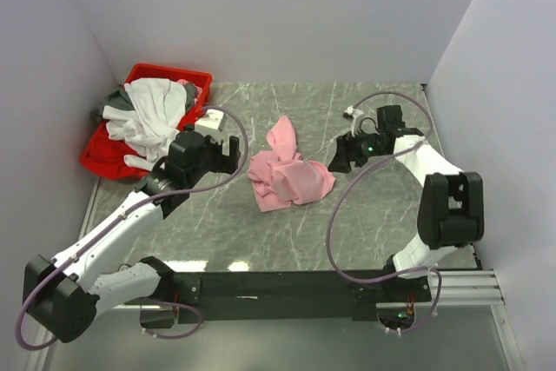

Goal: Fold and stack the t-shirts
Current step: Move the tshirt to the center of the board, then flatten the tshirt out

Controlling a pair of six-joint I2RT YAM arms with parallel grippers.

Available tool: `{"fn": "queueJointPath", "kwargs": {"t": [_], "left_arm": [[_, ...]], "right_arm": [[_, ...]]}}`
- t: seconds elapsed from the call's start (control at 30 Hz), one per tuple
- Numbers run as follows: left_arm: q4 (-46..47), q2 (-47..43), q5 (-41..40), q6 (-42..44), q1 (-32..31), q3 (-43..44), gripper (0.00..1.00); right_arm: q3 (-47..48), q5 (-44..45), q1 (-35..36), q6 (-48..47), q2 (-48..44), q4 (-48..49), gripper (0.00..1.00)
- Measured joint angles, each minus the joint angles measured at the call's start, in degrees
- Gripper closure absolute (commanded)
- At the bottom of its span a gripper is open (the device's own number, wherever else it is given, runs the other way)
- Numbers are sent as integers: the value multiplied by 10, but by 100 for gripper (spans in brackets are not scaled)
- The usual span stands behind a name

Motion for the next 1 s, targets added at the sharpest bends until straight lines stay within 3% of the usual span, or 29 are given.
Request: {"fn": "queueJointPath", "kwargs": {"t": [0.27,0.73,0.83,0.93,0.97,1.0], "left_arm": [[3,-71,-26,23,0,-39,1],[6,-55,-28,23,0,-39,1],[6,-55,-27,23,0,-39,1],[6,-55,-25,23,0,-39,1],[6,-55,-24,23,0,-39,1],[6,-55,-21,22,0,-39,1]], "right_arm": [[50,23,31,35,84,-25,20],[94,90,55,73,174,-20,33],[103,95,65,75,193,-24,39],[104,96,72,70,198,-33,56],[106,96,73,69,198,-39,69],[110,98,74,66,198,-44,74]]}}
